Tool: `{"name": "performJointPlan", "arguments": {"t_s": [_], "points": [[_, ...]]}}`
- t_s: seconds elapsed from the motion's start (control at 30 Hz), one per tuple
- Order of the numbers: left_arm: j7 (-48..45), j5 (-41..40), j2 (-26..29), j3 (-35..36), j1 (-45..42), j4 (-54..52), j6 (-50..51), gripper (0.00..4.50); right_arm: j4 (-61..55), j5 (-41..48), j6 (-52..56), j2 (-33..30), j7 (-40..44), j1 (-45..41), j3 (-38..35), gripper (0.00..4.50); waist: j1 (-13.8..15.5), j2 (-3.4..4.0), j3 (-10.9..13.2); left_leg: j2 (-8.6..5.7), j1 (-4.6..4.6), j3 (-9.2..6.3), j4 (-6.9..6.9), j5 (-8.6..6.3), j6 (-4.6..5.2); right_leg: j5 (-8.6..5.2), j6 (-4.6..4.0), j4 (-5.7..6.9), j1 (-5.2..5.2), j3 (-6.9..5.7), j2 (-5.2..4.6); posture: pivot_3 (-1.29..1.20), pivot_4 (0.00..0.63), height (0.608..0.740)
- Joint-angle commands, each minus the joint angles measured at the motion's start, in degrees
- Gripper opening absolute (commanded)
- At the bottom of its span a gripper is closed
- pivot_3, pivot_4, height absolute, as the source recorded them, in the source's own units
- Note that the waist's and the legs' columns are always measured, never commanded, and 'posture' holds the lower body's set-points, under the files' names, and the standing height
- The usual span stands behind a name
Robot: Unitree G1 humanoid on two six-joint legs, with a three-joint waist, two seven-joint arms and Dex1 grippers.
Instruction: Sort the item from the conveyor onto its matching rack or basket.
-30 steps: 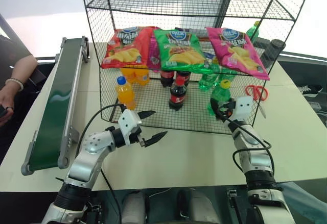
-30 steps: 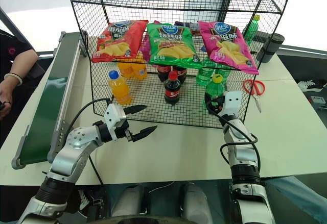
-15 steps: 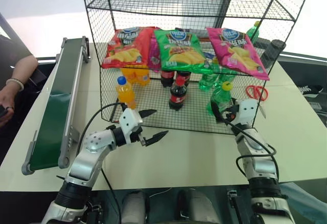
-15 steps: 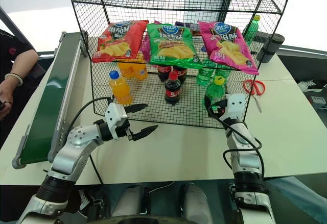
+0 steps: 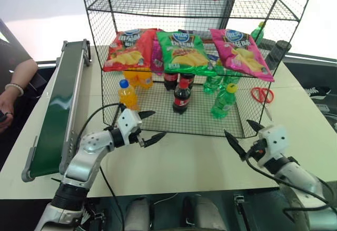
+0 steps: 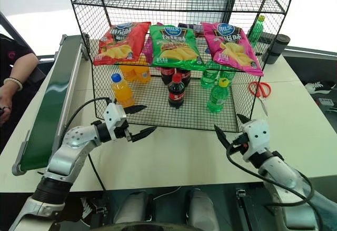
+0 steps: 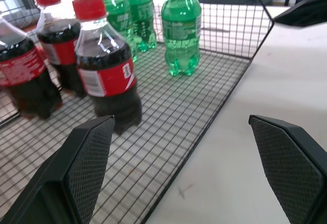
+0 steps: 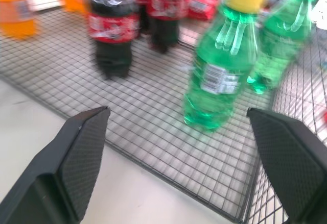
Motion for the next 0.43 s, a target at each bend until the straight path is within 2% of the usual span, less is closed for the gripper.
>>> {"name": "performJointPlan", "arguments": {"t_s": [0.03,0.2,0.43], "points": [[-0.8,-2.0,2.7,4.5,1.1,-0.7,0.4,4.5,-5.0,4.4,1.5,-2.1,2.4,2.0,-5.7,4.47,0.0,-0.03,0.0,0.03,0.01,-0.01,0.0,0.0,0.0,-0.03,0.04,-0.01,0.0,0.0,0.01,0.0,0.15,0.735],[-1.6,-2.5,4.9,6.4,3.4,-0.5,0.9,4.5,-4.0,5.6,3.1,-3.3,3.4,1.4,-7.8,4.47,0.1,-0.04,0.0,0.02,-0.03,0.01,0.02,0.0,0.0,0.03,-0.06,-0.1,0.02,0.01,-0.01,0.0,0.15,0.735],[-1.6,-2.7,5.1,7.0,6.3,-1.5,1.3,4.5,-3.0,5.7,4.5,-3.5,4.1,-0.2,-7.8,4.47,0.1,-0.04,0.0,0.02,-0.07,0.01,0.02,-0.01,0.0,0.04,-0.08,-0.13,0.0,0.01,-0.02,0.0,0.15,0.735]]}}
